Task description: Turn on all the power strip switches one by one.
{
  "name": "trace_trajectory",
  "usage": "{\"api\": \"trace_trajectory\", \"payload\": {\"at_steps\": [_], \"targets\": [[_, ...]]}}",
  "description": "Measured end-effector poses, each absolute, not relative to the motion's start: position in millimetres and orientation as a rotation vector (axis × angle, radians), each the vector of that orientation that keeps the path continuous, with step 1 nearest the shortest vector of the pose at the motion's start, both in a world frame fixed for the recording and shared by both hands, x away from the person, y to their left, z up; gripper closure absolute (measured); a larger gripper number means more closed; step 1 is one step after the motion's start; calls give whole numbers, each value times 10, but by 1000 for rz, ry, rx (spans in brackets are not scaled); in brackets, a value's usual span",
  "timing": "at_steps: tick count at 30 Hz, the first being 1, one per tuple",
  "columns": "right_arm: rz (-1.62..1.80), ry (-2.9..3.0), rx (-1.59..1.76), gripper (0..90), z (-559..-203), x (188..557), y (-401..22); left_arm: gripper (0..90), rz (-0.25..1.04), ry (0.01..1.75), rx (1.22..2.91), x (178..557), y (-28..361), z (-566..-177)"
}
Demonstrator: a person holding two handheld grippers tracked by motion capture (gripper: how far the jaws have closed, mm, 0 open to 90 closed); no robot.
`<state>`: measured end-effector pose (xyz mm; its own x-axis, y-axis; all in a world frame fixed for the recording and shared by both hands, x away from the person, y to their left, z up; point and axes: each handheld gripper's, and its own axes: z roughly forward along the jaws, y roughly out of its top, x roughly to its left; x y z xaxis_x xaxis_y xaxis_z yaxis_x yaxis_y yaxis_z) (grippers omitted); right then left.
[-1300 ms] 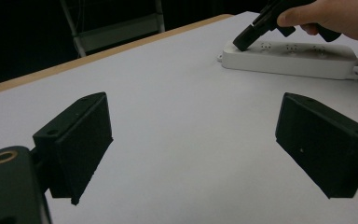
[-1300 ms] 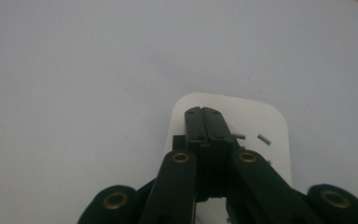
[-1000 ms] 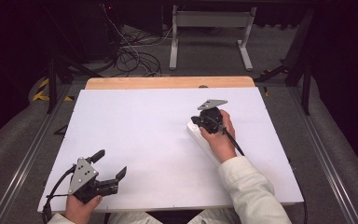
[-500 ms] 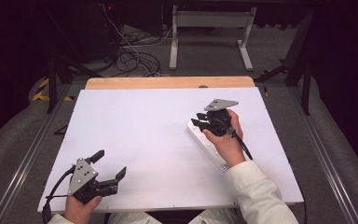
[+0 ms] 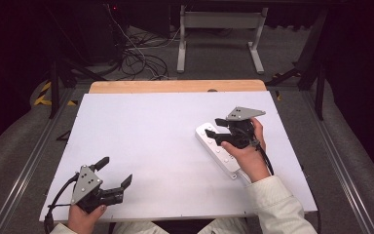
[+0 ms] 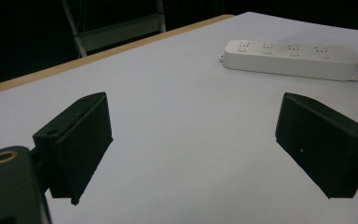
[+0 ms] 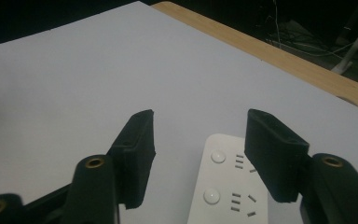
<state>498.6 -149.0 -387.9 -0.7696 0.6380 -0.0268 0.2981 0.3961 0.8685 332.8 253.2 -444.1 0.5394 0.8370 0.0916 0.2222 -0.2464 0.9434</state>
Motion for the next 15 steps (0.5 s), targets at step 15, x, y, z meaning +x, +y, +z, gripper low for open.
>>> {"api": "trace_trajectory", "payload": {"at_steps": [15], "targets": [[1407, 2280, 736, 252, -3952, 4507, -1842, 112, 750, 885, 1748, 3316, 2546, -4430]]}}
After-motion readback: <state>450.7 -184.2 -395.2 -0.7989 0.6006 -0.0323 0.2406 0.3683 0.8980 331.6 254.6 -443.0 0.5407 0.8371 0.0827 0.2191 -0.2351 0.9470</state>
